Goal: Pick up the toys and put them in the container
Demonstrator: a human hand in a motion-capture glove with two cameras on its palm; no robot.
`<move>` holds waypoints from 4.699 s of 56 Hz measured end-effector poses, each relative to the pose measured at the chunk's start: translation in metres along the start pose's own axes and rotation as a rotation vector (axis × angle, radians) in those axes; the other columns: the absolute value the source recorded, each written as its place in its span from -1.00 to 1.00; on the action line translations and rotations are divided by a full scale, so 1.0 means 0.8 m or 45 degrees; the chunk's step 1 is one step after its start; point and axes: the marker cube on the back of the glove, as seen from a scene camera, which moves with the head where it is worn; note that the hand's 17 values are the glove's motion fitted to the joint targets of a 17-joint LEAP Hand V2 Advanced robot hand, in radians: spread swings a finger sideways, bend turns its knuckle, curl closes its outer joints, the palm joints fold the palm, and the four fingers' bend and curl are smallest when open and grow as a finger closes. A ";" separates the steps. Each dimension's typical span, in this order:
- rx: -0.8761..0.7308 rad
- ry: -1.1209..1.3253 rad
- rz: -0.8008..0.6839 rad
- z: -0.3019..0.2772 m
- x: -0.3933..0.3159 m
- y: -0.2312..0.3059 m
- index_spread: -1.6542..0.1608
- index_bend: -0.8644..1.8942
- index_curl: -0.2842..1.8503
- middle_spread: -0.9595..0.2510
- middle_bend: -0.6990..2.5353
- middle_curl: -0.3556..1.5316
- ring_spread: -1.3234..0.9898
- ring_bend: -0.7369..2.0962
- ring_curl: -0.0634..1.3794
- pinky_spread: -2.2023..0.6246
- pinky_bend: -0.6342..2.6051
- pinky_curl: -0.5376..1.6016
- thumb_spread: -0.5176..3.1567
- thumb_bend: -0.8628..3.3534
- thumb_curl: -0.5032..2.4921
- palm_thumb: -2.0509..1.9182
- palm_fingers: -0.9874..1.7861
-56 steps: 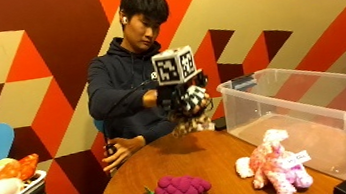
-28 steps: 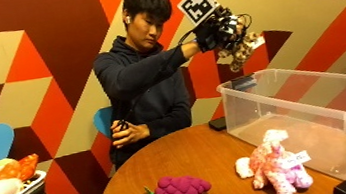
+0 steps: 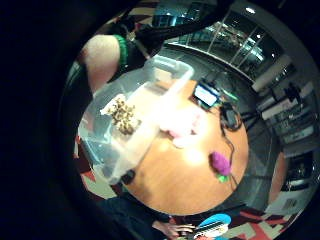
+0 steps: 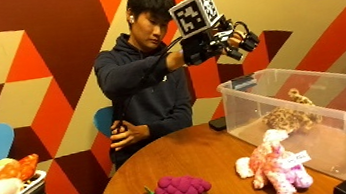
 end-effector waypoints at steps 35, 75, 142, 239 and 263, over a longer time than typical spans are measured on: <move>-0.667 0.141 0.354 0.239 0.214 -0.056 0.52 -0.30 -0.31 0.59 -0.53 -0.23 0.15 -0.29 -0.52 0.58 0.04 -0.15 0.03 -0.58 -0.40 0.16 -0.52; -0.310 0.094 0.333 0.188 0.183 -0.034 0.67 0.17 0.03 0.20 -0.17 -0.14 -0.18 0.25 -0.04 0.27 0.06 -0.05 -0.57 -0.51 -0.12 0.45 0.39; -0.392 0.073 0.089 0.032 0.092 -0.040 0.50 -0.27 -0.19 0.51 -0.48 -0.17 0.13 -0.39 -0.37 0.60 -0.07 -0.17 -0.05 -0.60 -0.27 0.21 -0.43; -0.106 0.178 -0.197 0.054 -0.073 -0.084 0.51 -0.06 -0.38 0.12 -0.03 0.28 -0.16 0.42 -0.04 0.28 0.09 -0.05 -0.30 -0.58 -0.05 0.36 0.43; -0.146 0.299 -0.065 0.081 -0.033 -0.083 0.62 -0.24 -0.42 0.39 -0.36 0.06 -0.07 0.21 -0.28 0.44 0.11 -0.12 -0.02 -0.60 -0.28 0.16 -0.21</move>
